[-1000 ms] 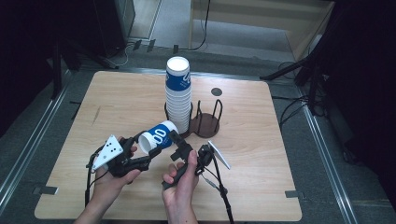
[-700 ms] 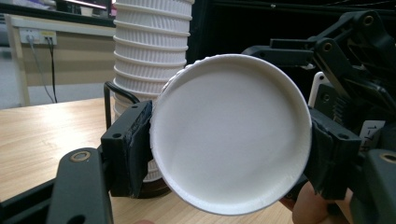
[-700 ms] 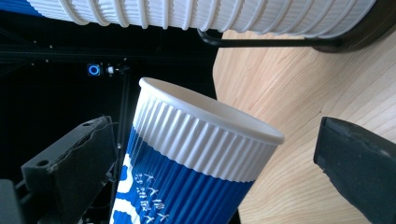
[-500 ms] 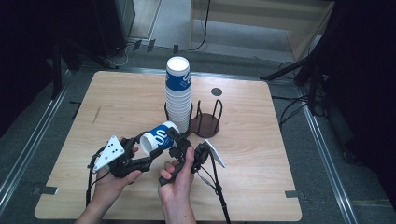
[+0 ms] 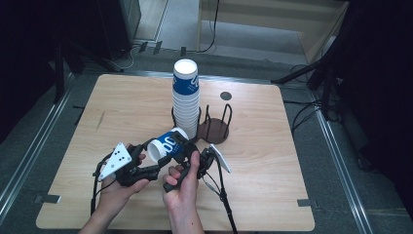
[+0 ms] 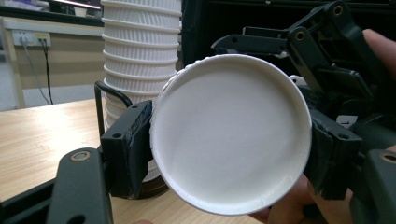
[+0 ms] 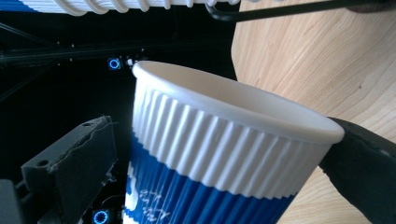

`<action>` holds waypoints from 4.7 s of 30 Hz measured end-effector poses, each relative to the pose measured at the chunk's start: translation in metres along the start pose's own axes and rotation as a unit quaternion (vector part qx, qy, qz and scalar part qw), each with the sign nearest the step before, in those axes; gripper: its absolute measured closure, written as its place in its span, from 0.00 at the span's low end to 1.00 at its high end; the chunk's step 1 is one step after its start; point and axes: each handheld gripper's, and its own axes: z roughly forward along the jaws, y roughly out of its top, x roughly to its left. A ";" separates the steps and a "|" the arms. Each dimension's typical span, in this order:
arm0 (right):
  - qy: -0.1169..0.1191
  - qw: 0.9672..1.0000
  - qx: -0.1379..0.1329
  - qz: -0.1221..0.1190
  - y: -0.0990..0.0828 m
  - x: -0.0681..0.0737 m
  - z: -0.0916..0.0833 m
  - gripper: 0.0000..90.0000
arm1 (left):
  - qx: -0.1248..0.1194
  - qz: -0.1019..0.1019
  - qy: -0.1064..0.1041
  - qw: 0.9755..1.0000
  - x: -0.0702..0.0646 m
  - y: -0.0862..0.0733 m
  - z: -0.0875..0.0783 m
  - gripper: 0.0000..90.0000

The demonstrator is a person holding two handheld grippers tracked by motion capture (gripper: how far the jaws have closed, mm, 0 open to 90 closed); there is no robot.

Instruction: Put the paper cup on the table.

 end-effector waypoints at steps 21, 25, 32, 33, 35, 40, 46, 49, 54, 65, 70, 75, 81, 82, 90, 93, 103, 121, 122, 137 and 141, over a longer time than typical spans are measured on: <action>0.014 1.000 0.001 0.016 0.001 -0.003 0.005 0.07 | -0.001 0.002 -0.002 1.000 0.000 0.000 0.000 0.31; 0.015 1.000 0.003 0.016 0.001 -0.003 0.005 0.08 | -0.002 0.003 -0.002 1.000 0.000 0.000 0.000 0.31; 0.019 1.000 0.003 0.020 0.001 -0.004 0.006 0.14 | -0.001 0.003 -0.001 1.000 0.000 0.000 0.000 0.31; 0.020 1.000 0.003 0.019 0.001 -0.004 0.006 0.14 | -0.001 0.002 -0.001 1.000 0.000 0.000 0.000 0.31; 0.022 1.000 0.004 0.019 0.001 -0.005 0.006 0.15 | -0.001 0.003 -0.001 1.000 0.000 0.000 0.000 0.31; 0.029 0.999 0.007 0.021 0.000 -0.005 0.006 0.17 | 0.000 0.004 0.001 1.000 0.000 0.000 0.000 0.31; 0.034 0.999 0.006 0.020 -0.001 -0.005 0.006 0.19 | 0.002 0.000 0.002 1.000 0.000 0.001 -0.001 0.30; 0.039 0.999 0.004 0.025 -0.001 -0.004 0.006 0.21 | -0.006 -0.018 0.004 1.000 -0.001 0.002 -0.003 0.29; 0.044 0.999 -0.005 0.023 0.000 -0.003 0.005 0.22 | -0.010 -0.030 0.008 0.999 -0.001 0.005 -0.006 0.11; 0.064 0.997 -0.031 -0.006 0.008 0.001 0.000 0.23 | -0.020 -0.046 0.016 0.999 0.007 0.008 -0.011 0.11; 0.061 0.997 -0.038 -0.021 0.012 0.004 -0.004 0.23 | -0.020 -0.046 0.018 0.999 0.009 0.008 -0.012 0.12; 0.052 0.996 -0.056 -0.054 0.017 0.007 -0.009 0.23 | -0.022 -0.049 0.015 0.998 0.010 0.008 -0.012 0.12; 0.044 0.989 -0.079 -0.120 0.022 0.008 -0.013 0.22 | -0.018 -0.047 0.010 0.999 0.010 0.007 -0.011 0.12; 0.041 0.987 -0.085 -0.131 0.024 0.009 -0.014 0.22 | -0.018 -0.048 0.010 0.999 0.010 0.007 -0.011 0.12; 0.033 0.975 -0.100 -0.198 0.027 0.009 -0.019 0.23 | -0.017 -0.052 0.012 0.998 0.012 0.006 -0.012 0.12; 0.028 0.970 -0.103 -0.219 0.029 0.010 -0.021 0.23 | -0.016 -0.052 0.012 0.998 0.013 0.006 -0.012 0.12; 0.015 0.948 -0.120 -0.293 0.034 0.009 -0.026 0.22 | -0.014 -0.053 0.018 0.998 0.016 0.004 -0.012 0.12; -0.008 0.908 -0.136 -0.396 0.046 0.007 -0.036 0.23 | -0.004 -0.057 0.026 0.998 0.019 0.000 -0.012 0.15; -0.012 0.902 -0.141 -0.407 0.047 0.007 -0.037 0.23 | -0.003 -0.056 0.026 0.998 0.020 -0.001 -0.012 0.15; -0.056 0.853 -0.158 -0.495 0.063 0.010 -0.055 0.22 | 0.006 -0.030 0.050 0.998 0.024 -0.007 -0.015 0.12; -0.064 0.844 -0.157 -0.509 0.068 0.008 -0.059 0.22 | 0.009 -0.020 0.102 0.995 0.028 -0.011 -0.018 0.11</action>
